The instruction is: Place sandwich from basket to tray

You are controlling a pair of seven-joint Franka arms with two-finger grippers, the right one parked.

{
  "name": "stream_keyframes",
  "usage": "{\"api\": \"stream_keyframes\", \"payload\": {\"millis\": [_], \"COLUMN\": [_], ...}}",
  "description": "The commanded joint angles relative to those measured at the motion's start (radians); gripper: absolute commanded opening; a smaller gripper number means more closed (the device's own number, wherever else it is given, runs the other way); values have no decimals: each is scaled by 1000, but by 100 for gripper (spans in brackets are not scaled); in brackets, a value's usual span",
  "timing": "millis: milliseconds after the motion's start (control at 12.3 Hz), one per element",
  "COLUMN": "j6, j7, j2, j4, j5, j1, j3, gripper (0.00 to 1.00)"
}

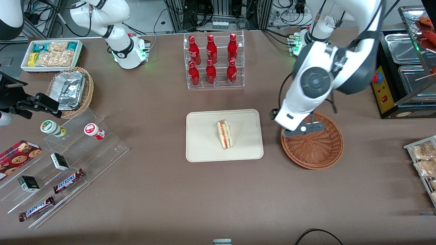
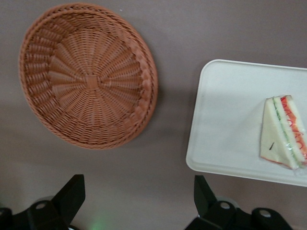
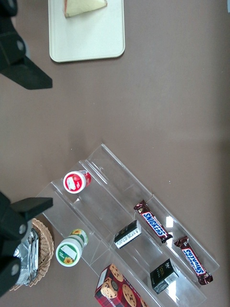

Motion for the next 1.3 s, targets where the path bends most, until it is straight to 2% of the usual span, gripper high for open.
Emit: {"api": "stream_keyframes", "payload": {"millis": [0, 243, 405, 649, 892, 1216], "j6": [-72, -122, -146, -209, -252, -295], "j7": [148, 263, 349, 459, 526, 521], "j2": [-121, -183, -215, -260, -269, -272], "j4": [-61, -62, -62, -50, 4, 62], "j5": [12, 13, 18, 33, 33, 35], "j1": [125, 264, 402, 521, 599, 619], "j3": [-54, -139, -230, -246, -246, -235], "gripper": [100, 100, 100, 100, 100, 100]}}
